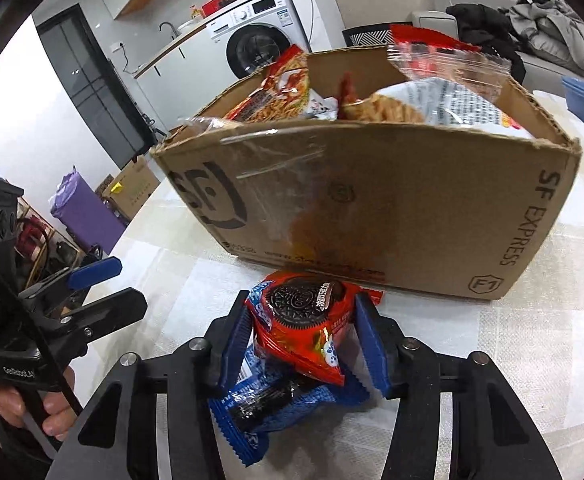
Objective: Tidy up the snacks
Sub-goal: 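Close the right gripper on the red Oreo pack and lift it, then close the left gripper on the blue Oreo pack while the right gripper holds its pack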
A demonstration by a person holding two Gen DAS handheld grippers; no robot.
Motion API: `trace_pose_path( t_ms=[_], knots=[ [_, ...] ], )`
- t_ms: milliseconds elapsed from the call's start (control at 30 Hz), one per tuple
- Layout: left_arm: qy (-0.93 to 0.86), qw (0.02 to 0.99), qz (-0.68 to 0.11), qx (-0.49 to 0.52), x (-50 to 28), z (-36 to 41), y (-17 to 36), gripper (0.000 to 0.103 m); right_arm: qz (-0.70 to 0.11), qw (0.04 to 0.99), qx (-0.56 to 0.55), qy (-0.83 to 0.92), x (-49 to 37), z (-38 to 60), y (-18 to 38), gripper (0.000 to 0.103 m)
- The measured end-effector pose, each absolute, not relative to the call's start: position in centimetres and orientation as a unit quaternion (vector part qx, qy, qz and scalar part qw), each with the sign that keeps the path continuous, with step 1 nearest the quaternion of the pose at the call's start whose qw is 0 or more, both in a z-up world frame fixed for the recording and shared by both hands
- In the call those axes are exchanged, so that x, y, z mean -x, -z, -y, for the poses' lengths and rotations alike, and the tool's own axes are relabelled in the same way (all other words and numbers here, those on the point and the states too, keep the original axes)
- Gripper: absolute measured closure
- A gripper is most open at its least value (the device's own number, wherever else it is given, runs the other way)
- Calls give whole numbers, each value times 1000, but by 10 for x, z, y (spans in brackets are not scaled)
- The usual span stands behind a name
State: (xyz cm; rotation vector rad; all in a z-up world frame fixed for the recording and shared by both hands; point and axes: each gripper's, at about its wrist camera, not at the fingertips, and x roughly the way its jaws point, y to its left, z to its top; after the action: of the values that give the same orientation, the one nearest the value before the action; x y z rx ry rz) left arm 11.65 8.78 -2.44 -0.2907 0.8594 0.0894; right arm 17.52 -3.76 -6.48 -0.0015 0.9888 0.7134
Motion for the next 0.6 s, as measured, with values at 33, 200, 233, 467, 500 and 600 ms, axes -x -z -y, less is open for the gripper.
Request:
trace_pose_path(
  t_ms=[33, 200, 233, 467, 500, 600],
  knots=[
    [-43, 898, -415, 140, -116, -87, 25, 1, -462, 822, -1, -334, -174, 40, 66, 53],
    [-38, 897, -417, 138, -118, -82, 26, 1, -450, 824, -3, -343, -167, 50, 63, 53],
    [-37, 897, -418, 138, -119, -80, 26, 1, -446, 826, -5, -345, -165, 53, 60, 53],
    [-20, 896, -425, 123, -123, -63, 26, 1, -430, 835, -19, -342, -159, 79, 45, 53],
    [-16, 896, -427, 121, -124, -59, 26, 1, -427, 837, -22, -341, -157, 83, 44, 53],
    [-1, 895, -432, 109, -127, -47, 26, 1, -423, 840, -31, -338, -152, 97, 41, 53]
  ],
)
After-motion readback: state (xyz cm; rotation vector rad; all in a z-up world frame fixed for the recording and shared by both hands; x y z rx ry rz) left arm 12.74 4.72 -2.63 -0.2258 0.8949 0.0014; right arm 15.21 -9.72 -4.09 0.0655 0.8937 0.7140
